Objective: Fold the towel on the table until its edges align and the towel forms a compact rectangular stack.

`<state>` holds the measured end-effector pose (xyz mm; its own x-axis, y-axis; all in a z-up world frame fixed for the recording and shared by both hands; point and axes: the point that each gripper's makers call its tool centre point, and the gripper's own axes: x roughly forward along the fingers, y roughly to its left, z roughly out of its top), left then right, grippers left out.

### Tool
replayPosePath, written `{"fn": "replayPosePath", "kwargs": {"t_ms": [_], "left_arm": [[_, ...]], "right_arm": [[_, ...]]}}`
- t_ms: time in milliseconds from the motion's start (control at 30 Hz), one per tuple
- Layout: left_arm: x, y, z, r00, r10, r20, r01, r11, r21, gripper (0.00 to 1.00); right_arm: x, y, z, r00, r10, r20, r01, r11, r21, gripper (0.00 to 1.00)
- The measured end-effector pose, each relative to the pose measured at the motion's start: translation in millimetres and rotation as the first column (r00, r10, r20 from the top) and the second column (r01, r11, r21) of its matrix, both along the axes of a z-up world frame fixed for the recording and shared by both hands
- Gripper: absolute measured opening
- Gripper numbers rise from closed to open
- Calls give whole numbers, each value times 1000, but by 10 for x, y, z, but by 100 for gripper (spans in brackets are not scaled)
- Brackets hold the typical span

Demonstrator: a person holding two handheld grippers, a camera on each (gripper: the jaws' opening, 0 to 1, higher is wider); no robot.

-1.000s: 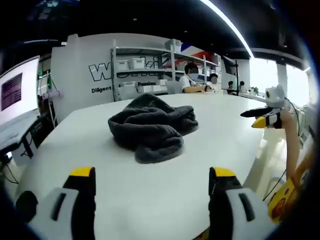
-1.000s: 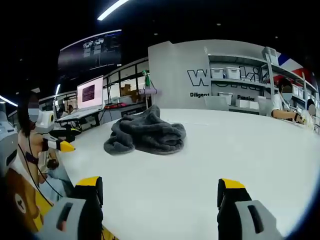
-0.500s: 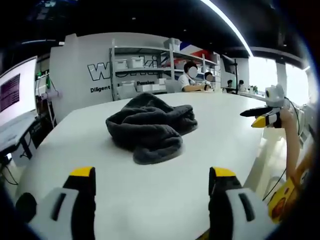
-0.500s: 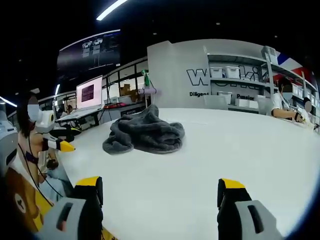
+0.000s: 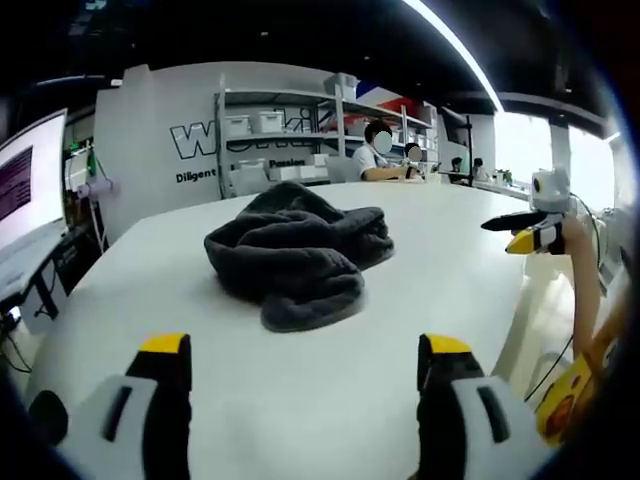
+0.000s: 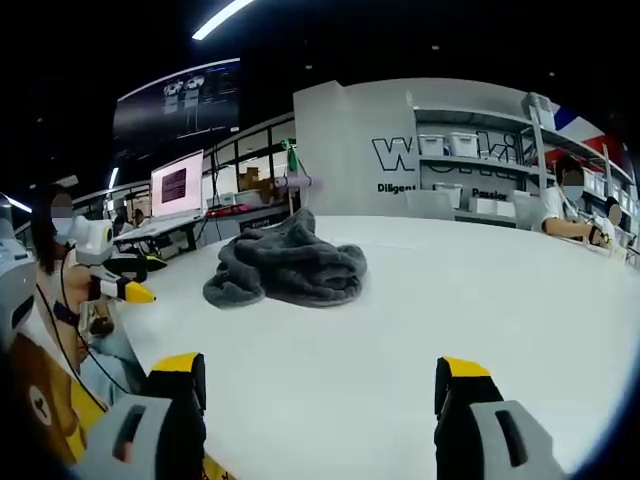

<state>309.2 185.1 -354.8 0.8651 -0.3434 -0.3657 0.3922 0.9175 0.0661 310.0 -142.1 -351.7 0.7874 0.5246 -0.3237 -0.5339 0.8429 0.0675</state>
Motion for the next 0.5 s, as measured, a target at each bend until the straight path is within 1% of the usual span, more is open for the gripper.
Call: {"fn": "replayPosePath", "kwargs": {"t_ms": [167,300,433,500], "left_arm": [[111,-7,-26,1000,-12,-10,12,1000,16,98],[214,-46,-37,999,-39,-17,39,999,3,98],[303,-95,-87,997,-64,-31,65,998,18,97],[353,-128,-103,996,-84,-36,84,996,-2,97]], "right_arm": [[-11,-26,10,1000,-8,3,8,1000,-2,100],[-25,-48,13,1000,-14,3,14,1000,-3,100],[-34,-73,9,1000,-22,1,22,1000,-8,100],[-38,-78,7,1000,-24,-1,24,1000,-11,100]]}}
